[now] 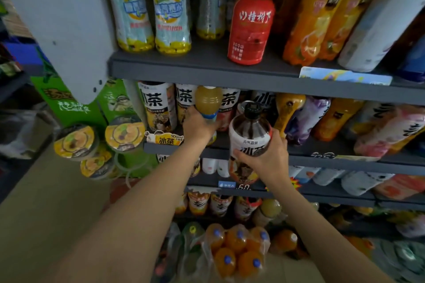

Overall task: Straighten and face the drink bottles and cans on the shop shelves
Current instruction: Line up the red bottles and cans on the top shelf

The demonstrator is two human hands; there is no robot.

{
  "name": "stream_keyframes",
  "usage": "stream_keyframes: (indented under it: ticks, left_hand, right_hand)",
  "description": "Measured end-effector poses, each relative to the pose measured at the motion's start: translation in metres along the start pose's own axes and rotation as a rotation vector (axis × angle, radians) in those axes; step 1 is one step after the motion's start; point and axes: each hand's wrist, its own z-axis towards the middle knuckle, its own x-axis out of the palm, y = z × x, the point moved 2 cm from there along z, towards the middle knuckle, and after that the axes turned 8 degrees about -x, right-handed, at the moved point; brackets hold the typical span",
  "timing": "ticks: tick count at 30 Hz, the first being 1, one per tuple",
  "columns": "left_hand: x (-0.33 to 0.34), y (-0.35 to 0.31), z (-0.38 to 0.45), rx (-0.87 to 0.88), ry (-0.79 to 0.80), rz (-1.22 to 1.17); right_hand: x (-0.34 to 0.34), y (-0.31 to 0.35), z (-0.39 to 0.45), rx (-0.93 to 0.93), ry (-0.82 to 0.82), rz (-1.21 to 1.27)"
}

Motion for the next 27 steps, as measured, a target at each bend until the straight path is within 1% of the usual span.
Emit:
stream_keyframes:
  ticks: [3, 6, 8, 11, 15, 17, 20, 25, 27]
  left_hand:
    - [0.009, -0.006, 0.007, -0.051, -0.102, -0.007]
    - [0.003, -0.007, 0.002, -0.036, -0.150, 0.018]
    - [-0.004, -0.003, -0.003, 0.003, -0.141, -0.030]
    - [-0.020, 0.006, -0.019, 0.053, -0.114, -0.173]
    - [-0.035, 0.026, -0.037, 0.069, -0.068, -0.256]
    - [-0.041, 0.028, -0.044, 0.091, -0.065, -0.282]
    - [-0.054, 0.029, -0.050, 0.142, -0.089, -0.256]
    - [-0.078, 0.041, -0.060, 0.213, -0.149, -0.055]
    - [-0.085, 0.045, -0.063, 0.199, -0.163, -0.031]
  right_hand:
    - [-0.006, -0.006, 0.009, -0.006, 0.029, 0.039]
    - [-0.009, -0.007, 0.013, 0.019, 0.033, 0.105]
    - [-0.011, -0.006, 0.016, 0.029, 0.033, 0.131]
    - [-0.014, 0.002, 0.017, 0.015, 0.041, 0.144]
    - [-0.009, 0.012, 0.013, -0.037, 0.008, 0.144]
    - [-0.003, 0.014, 0.013, -0.034, 0.000, 0.163]
    - [0.010, 0.016, 0.016, -0.035, 0.018, 0.181]
    - [0.039, 0.025, 0.033, -0.044, 0.020, 0.167]
    - [0.046, 0.028, 0.037, -0.059, 0.027, 0.169]
